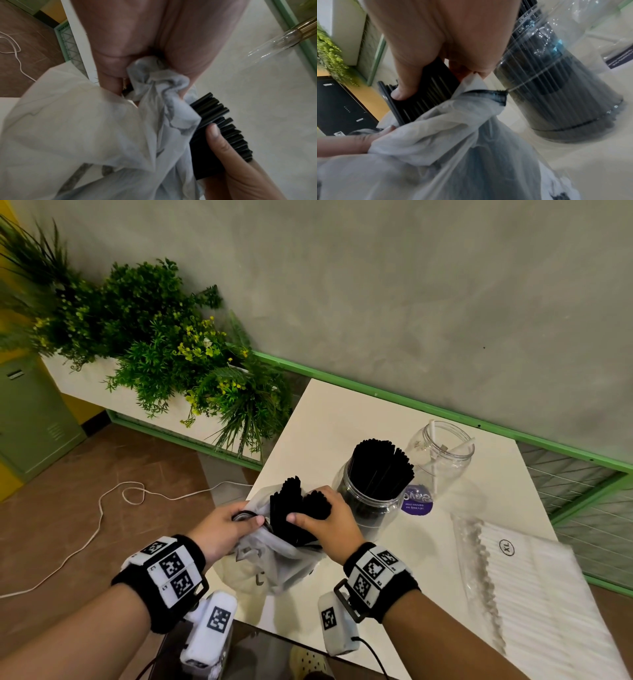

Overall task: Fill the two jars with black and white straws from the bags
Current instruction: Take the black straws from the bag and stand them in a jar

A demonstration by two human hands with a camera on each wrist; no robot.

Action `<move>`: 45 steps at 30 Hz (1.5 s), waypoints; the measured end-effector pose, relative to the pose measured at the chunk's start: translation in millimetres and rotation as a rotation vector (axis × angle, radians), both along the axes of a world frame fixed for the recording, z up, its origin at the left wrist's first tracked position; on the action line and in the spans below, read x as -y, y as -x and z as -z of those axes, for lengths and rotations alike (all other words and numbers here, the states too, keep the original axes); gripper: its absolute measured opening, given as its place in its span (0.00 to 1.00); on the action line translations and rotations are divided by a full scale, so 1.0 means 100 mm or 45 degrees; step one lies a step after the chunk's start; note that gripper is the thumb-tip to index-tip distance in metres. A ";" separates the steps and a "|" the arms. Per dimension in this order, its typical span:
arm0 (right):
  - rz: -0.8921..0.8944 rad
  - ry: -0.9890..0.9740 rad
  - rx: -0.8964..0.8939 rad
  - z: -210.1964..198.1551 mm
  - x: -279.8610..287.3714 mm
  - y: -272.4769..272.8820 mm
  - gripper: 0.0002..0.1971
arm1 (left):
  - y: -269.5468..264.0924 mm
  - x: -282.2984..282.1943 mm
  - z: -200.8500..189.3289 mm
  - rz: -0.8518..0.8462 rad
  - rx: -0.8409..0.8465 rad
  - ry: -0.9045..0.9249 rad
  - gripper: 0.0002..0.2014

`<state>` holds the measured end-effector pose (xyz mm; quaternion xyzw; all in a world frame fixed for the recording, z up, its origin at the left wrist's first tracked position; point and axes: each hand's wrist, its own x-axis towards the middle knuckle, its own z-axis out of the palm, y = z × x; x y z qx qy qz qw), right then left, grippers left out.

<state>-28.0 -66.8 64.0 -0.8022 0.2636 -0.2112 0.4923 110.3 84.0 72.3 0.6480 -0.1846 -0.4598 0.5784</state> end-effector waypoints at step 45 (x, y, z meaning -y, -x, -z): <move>0.449 -0.243 0.749 -2.01 0.82 0.78 0.10 | -0.09 0.07 -0.04 0.013 0.095 -0.051 0.04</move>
